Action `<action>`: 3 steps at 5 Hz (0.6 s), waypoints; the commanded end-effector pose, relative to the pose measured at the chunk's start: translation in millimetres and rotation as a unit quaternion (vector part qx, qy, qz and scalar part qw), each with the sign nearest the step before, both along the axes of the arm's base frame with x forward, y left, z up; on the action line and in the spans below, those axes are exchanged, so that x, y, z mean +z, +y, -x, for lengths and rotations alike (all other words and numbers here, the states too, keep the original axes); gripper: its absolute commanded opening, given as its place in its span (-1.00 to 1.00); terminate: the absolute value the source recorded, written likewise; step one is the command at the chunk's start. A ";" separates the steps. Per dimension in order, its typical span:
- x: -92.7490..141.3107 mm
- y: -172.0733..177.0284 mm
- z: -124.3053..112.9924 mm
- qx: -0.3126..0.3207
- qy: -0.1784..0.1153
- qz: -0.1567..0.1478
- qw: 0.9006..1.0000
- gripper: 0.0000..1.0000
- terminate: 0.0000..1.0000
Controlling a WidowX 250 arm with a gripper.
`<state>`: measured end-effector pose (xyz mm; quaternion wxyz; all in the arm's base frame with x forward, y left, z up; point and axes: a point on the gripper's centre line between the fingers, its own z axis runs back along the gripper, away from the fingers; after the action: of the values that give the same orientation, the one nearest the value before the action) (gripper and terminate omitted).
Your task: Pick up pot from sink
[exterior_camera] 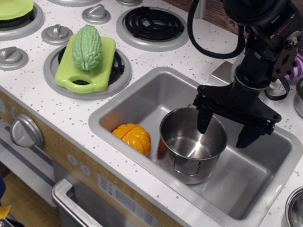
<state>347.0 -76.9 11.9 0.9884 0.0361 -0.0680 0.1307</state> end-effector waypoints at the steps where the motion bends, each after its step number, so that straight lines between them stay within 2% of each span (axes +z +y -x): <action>1: 0.0 0.0 0.0 0.000 0.000 0.000 1.000 1.00 -1.00; 3: -20.2 -5.2 10.0 0.008 -0.009 0.012 1.000 1.00 -1.00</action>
<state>329.7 -78.5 -23.4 0.9868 0.0205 -0.0650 0.1472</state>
